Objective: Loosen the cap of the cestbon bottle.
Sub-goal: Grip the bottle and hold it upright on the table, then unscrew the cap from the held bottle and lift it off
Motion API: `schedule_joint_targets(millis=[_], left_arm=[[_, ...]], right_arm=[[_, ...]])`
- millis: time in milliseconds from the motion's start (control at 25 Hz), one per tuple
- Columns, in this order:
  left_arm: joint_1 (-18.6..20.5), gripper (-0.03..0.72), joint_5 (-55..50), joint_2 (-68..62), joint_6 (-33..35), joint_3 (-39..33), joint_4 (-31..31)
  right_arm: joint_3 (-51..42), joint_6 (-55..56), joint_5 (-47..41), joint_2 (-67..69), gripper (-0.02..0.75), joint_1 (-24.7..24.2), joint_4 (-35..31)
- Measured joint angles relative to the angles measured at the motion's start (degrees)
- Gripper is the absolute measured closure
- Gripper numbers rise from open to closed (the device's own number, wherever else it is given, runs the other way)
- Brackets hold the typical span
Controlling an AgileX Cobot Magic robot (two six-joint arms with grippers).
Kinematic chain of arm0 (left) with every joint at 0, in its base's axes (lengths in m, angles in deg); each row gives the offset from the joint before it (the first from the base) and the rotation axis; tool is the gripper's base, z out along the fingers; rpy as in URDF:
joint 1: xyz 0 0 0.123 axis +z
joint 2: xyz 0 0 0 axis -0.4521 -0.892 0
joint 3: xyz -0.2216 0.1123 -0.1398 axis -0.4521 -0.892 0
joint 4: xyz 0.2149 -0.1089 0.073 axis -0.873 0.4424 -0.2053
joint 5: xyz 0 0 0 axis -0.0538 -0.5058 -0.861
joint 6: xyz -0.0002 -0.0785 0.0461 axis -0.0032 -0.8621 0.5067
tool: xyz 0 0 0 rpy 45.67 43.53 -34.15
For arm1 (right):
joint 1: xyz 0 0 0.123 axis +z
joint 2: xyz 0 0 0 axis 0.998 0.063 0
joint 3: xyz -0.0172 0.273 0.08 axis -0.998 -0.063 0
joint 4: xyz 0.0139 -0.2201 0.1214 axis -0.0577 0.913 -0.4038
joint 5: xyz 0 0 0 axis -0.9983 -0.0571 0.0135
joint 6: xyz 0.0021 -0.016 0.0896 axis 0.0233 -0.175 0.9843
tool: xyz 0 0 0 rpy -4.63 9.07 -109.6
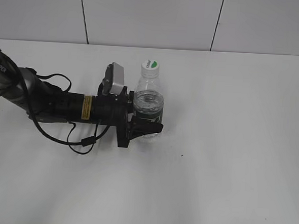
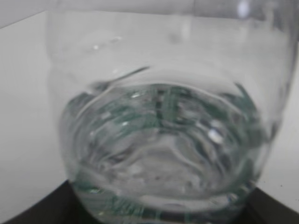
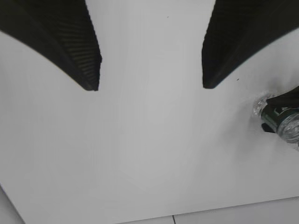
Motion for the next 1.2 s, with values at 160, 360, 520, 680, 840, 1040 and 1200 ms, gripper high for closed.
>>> schedule_joint_targets(millis=[160,360,520,680,840,1040,1200], left_arm=[[-0.1,0.279,0.0,0.0,0.0,0.0,0.0],[-0.6,0.279,-1.1,0.0,0.0,0.0,0.1],[-1.1,0.284,-1.2,0.0,0.2,0.0,0.1],[-1.3,0.284,-1.9,0.0,0.3,0.0,0.2],[-1.3,0.284,-1.9,0.0,0.3,0.1,0.2],[-1.4,0.284,-1.9,0.0,0.3,0.1,0.4],[-1.4,0.284,-2.0,0.0,0.3,0.1,0.8]], right_arm=[[3.2,-2.7,-3.1,9.5,0.26,0.0,-5.4],[15.0,-4.2,-10.7,24.1,0.274,0.0,-8.3],[22.5,-8.7,-13.5,33.8,0.275,0.1,-15.2],[29.2,-9.2,-13.8,43.4,0.275,3.9,-19.4],[35.7,-4.2,-14.0,53.3,0.275,12.3,-17.6],[46.2,1.1,-16.7,65.6,0.275,19.5,-16.5],[55.8,4.1,-20.9,74.4,0.276,22.2,-14.6]])
